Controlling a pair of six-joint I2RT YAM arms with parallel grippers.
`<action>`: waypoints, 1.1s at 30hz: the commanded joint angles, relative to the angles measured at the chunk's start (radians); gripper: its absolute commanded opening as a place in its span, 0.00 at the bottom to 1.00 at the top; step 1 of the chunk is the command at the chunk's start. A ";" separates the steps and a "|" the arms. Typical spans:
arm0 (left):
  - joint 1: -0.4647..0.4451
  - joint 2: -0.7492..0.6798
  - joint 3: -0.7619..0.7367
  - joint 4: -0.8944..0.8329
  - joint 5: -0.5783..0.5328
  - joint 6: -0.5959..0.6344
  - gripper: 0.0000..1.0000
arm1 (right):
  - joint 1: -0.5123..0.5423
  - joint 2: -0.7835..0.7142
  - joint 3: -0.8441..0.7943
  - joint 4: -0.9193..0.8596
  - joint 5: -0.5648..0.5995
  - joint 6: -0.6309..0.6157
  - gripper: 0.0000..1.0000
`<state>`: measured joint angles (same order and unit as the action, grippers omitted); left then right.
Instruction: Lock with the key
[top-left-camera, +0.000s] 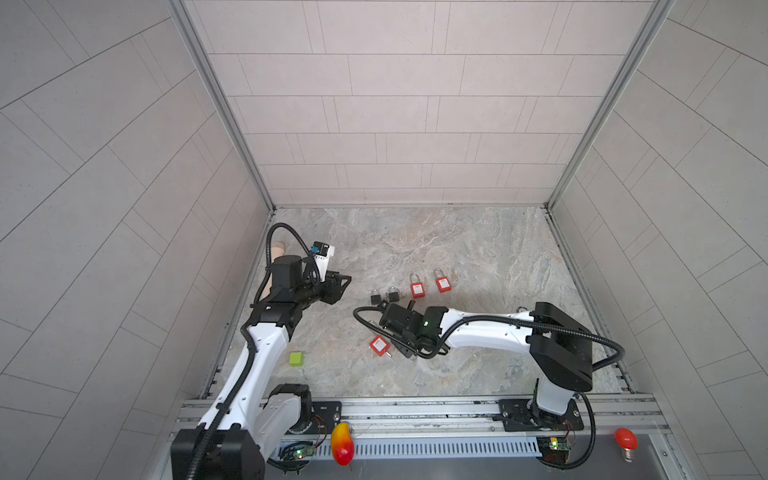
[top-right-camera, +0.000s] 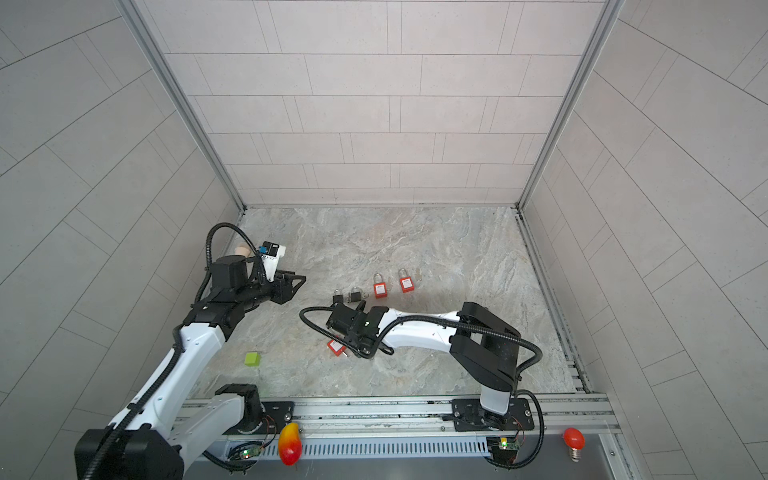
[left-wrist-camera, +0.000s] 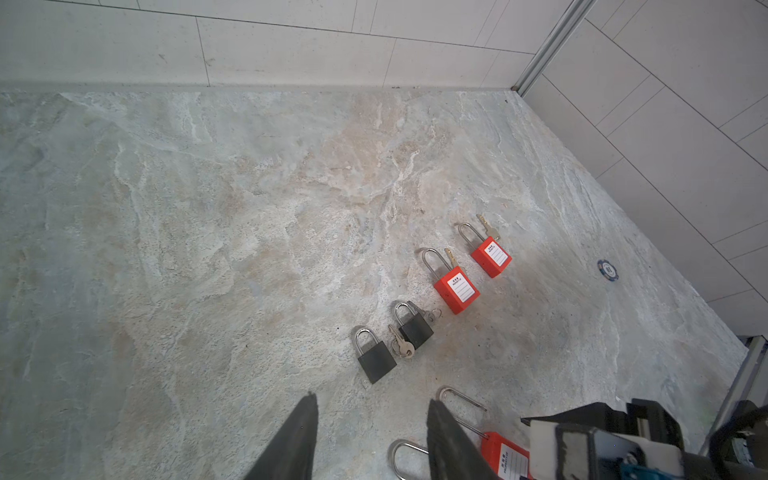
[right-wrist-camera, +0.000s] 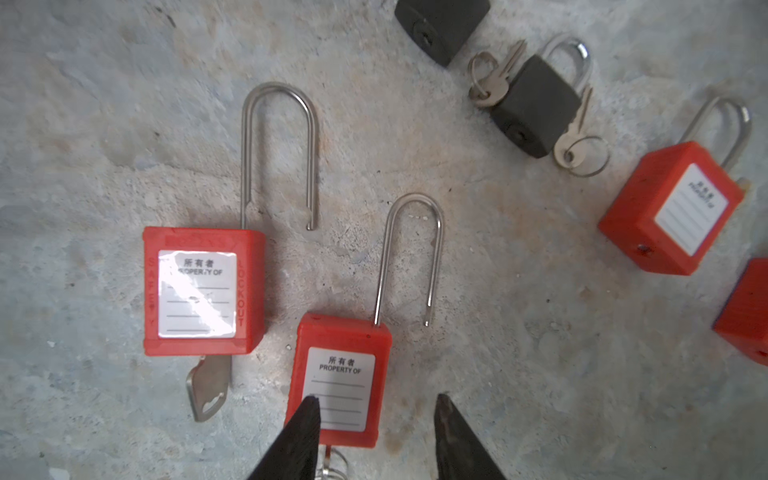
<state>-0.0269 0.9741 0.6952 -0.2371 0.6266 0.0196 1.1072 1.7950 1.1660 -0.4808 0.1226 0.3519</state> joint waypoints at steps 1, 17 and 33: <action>-0.010 -0.018 -0.010 0.004 0.013 0.032 0.48 | 0.005 0.035 0.023 -0.003 -0.020 0.025 0.49; -0.014 -0.028 -0.013 -0.003 0.013 0.052 0.48 | 0.005 0.102 0.021 -0.034 -0.046 0.092 0.52; -0.025 -0.010 -0.060 0.123 0.094 0.153 0.48 | -0.039 -0.073 0.071 -0.133 0.019 -0.258 0.25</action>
<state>-0.0429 0.9665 0.6472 -0.1692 0.6582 0.0963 1.0966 1.8294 1.2125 -0.5785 0.1196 0.2348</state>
